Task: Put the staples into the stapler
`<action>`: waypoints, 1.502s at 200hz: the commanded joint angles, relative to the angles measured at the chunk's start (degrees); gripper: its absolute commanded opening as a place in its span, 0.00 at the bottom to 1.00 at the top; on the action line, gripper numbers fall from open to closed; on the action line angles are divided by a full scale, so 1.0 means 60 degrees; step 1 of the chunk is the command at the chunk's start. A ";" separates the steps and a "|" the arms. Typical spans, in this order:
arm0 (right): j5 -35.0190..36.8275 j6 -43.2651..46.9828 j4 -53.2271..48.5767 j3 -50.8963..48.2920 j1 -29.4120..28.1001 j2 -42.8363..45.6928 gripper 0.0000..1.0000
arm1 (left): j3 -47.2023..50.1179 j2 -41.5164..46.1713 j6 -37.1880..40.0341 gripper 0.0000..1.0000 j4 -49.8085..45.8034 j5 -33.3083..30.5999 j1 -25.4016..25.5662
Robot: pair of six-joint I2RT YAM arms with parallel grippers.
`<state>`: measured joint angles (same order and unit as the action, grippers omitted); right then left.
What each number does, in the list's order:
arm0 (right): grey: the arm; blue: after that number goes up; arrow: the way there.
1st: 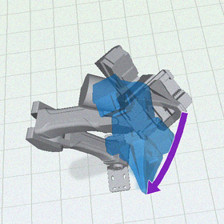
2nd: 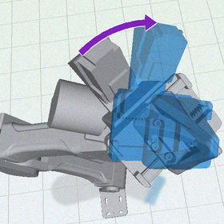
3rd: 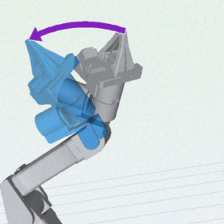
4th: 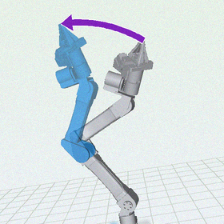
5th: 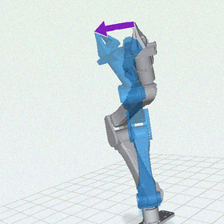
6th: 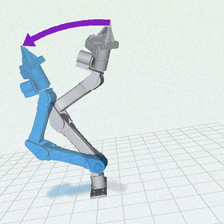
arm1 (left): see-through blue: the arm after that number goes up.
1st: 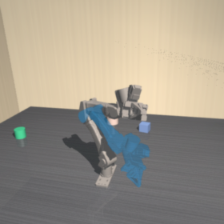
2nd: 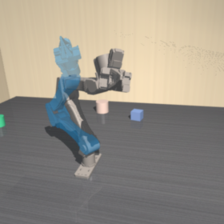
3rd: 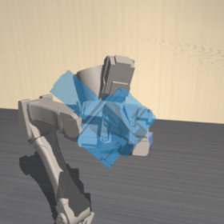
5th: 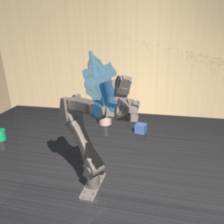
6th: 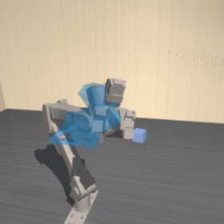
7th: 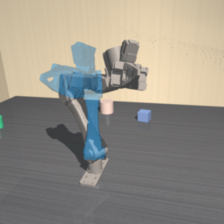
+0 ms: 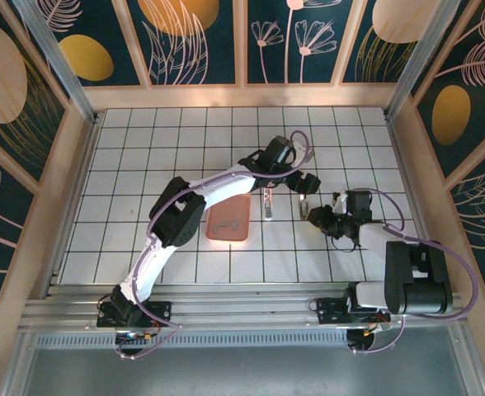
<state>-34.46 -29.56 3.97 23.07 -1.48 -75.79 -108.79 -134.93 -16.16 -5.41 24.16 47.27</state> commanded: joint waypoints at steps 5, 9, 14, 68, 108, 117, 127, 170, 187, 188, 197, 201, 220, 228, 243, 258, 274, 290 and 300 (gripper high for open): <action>-0.0083 -0.0024 0.0262 -0.0038 0.0051 -0.0207 0.27 | -0.0437 -0.0392 -0.0161 0.85 -0.0270 0.0384 0.0076; -0.0074 -0.0026 0.0277 -0.0037 0.0046 -0.0228 0.27 | -0.0474 -0.0427 -0.0173 0.85 -0.0278 0.0421 0.0066; -0.0047 -0.0023 0.0276 -0.0035 0.0049 -0.0251 0.27 | -0.0514 -0.0470 -0.0189 0.85 -0.0271 0.0458 0.0073; 0.0249 0.0078 0.0103 0.0081 0.0041 -0.0303 0.25 | -0.0693 -0.0691 -0.0202 0.83 -0.0318 0.0781 0.0127; 0.0409 0.0078 0.0093 0.0125 0.0055 -0.0360 0.24 | -0.0624 -0.0696 -0.0188 0.82 -0.0330 0.1174 0.0159; 0.0451 0.0078 0.0086 0.0139 0.0053 -0.0364 0.23 | -0.0593 -0.0685 -0.0166 0.81 -0.0343 0.1264 0.0162; 0.0477 0.0078 0.0100 0.0158 0.0045 -0.0376 0.23 | -0.0552 -0.0656 -0.0152 0.81 -0.0358 0.1322 0.0168; 0.0659 0.0096 0.0150 0.0176 0.0044 -0.0474 0.22 | -0.0136 -0.0329 -0.0082 0.80 -0.0144 0.1685 0.0172; 0.0711 0.0097 0.0132 0.0198 0.0049 -0.0498 0.22 | 0.0113 -0.0093 -0.0019 0.80 0.0095 0.1850 0.0188; 0.0715 0.0109 0.0123 0.0205 0.0045 -0.0503 0.22 | 0.0136 -0.0074 -0.0018 0.80 0.0118 0.1870 0.0191; 0.0783 0.0129 0.0081 0.0234 0.0054 -0.0522 0.22 | 0.0315 0.0062 0.0021 0.80 0.0284 0.1988 0.0185; 0.0811 0.0136 0.0063 0.0241 0.0044 -0.0515 0.22 | 0.0366 0.0107 0.0021 0.80 0.0345 0.2026 0.0186; 0.0905 0.0151 0.0038 0.0271 0.0042 -0.0523 0.22 | 0.0564 0.0249 0.0074 0.80 0.0444 0.2182 0.0222; 0.0924 0.0137 0.0058 0.0278 0.0045 -0.0526 0.22 | 0.0632 0.0296 0.0124 0.80 0.0445 0.2224 0.0232; 0.0935 0.0123 0.0100 0.0300 0.0052 -0.0577 0.22 | 0.0778 0.0403 0.0264 0.80 0.0437 0.2259 0.0292; 0.0938 0.0108 0.0163 0.0286 0.0053 -0.0632 0.22 | 0.0914 0.0522 0.0440 0.80 0.0431 0.2263 0.0347; 0.0938 0.0100 0.0218 0.0286 0.0042 -0.0708 0.22 | 0.1029 0.0599 0.0529 0.80 0.0435 0.2187 0.0381; 0.0938 0.0093 0.0269 0.0284 0.0042 -0.0764 0.22 | 0.1095 0.0627 0.0546 0.81 0.0418 0.2166 0.0408; 0.0938 0.0093 0.0288 0.0298 0.0050 -0.0772 0.22 | 0.1124 0.0645 0.0557 0.80 0.0404 0.2166 0.0413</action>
<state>-29.80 -29.32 4.56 23.90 -1.48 -79.42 -103.04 -133.84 -14.57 -4.36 35.77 49.23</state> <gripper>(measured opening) 0.218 0.804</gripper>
